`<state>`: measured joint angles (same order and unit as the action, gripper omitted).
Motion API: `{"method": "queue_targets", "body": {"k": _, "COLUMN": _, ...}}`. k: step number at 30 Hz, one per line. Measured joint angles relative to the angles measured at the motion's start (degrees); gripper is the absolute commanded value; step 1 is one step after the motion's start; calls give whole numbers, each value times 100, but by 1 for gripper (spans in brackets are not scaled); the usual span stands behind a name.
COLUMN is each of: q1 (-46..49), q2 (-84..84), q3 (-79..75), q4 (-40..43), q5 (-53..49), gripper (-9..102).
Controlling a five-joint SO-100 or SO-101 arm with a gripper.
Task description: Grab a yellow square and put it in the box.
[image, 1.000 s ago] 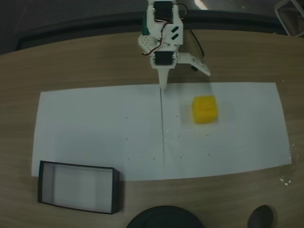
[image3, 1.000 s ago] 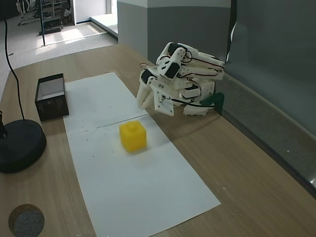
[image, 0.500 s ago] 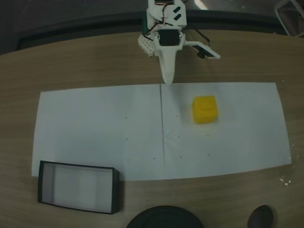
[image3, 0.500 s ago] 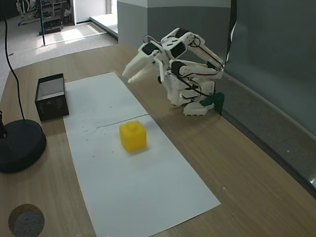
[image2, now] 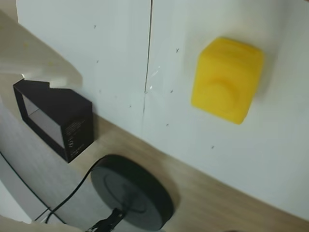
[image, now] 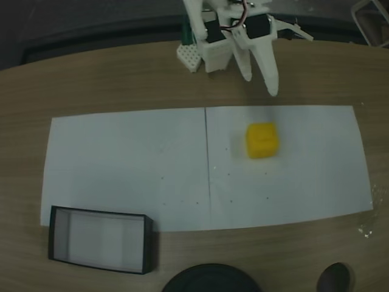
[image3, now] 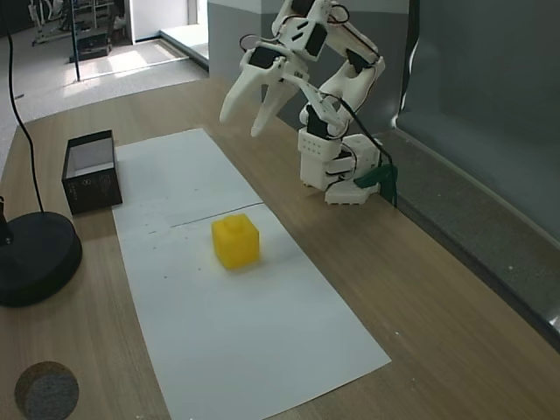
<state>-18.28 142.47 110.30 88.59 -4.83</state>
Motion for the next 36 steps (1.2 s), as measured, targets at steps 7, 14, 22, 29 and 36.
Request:
{"method": "queue_targets", "body": {"k": 7, "q1": -501, "q2": -2514, "q3": -483, "q4": 114, "q5": 123, "gripper": 29}}
{"method": "queue_targets", "body": {"k": 14, "q1": -791, "q2": -3331, "q3": -483, "q4": -167, "q5": 387, "gripper": 34}}
{"method": "queue_targets", "body": {"k": 22, "q1": -765, "q2": -3454, "q3": -483, "q4": -193, "q5": 396, "gripper": 36}}
{"method": "queue_targets", "body": {"k": 29, "q1": -677, "q2": -3454, "q3": 26, "q4": -791, "q5": 396, "gripper": 36}}
{"method": "queue_targets", "body": {"k": 36, "q1": -712, "q2": -3463, "q3": 475, "q4": -1336, "q5": 396, "gripper": 36}}
